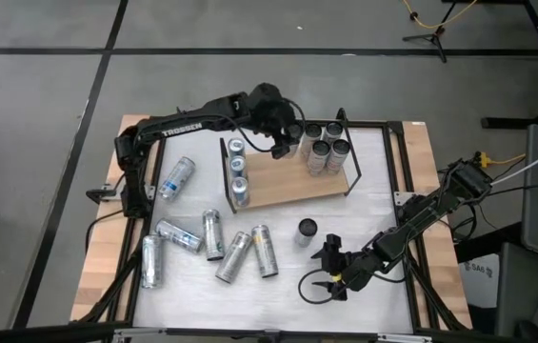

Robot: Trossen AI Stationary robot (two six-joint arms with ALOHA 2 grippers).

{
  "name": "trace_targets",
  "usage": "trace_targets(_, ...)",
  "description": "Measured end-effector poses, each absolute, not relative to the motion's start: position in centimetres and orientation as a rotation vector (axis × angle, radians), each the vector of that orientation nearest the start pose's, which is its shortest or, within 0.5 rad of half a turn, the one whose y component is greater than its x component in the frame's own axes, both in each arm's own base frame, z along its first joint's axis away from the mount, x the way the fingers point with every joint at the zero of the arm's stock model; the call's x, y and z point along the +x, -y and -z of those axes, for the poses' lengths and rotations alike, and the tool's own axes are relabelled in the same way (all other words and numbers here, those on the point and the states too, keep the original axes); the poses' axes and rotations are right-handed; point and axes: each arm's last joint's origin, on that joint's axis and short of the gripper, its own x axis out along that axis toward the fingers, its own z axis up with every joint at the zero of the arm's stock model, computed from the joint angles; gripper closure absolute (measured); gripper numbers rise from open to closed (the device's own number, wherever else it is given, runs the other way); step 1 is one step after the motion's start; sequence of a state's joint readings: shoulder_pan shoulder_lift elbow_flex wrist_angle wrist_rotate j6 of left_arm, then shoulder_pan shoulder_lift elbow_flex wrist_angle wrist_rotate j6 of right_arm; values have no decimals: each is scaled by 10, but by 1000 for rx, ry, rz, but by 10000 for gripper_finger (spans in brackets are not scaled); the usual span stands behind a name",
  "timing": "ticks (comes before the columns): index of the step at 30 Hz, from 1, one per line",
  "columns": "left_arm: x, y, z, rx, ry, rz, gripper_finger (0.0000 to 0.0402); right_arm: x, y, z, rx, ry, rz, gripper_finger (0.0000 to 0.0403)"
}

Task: Place canned beverage on shelf
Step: Put the white-yellow soda can on the shelf

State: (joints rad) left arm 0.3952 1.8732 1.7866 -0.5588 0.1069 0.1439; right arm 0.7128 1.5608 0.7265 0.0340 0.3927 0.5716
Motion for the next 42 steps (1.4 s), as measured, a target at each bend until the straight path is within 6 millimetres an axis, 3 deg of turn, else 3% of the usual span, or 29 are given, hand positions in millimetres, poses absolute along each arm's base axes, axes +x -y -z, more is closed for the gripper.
trace_targets(7,392,-176,-306,-35,-596,-178,155,229,-182,-159,122,-727,-80,45)
trace_targets(16,387,-183,-283,-21,-607,-172,155,229,-181,-159,139,-717,-44,45)
trace_targets(42,387,-186,-269,27,-565,-209,143,230,-179,-158,140,-715,-31,45)
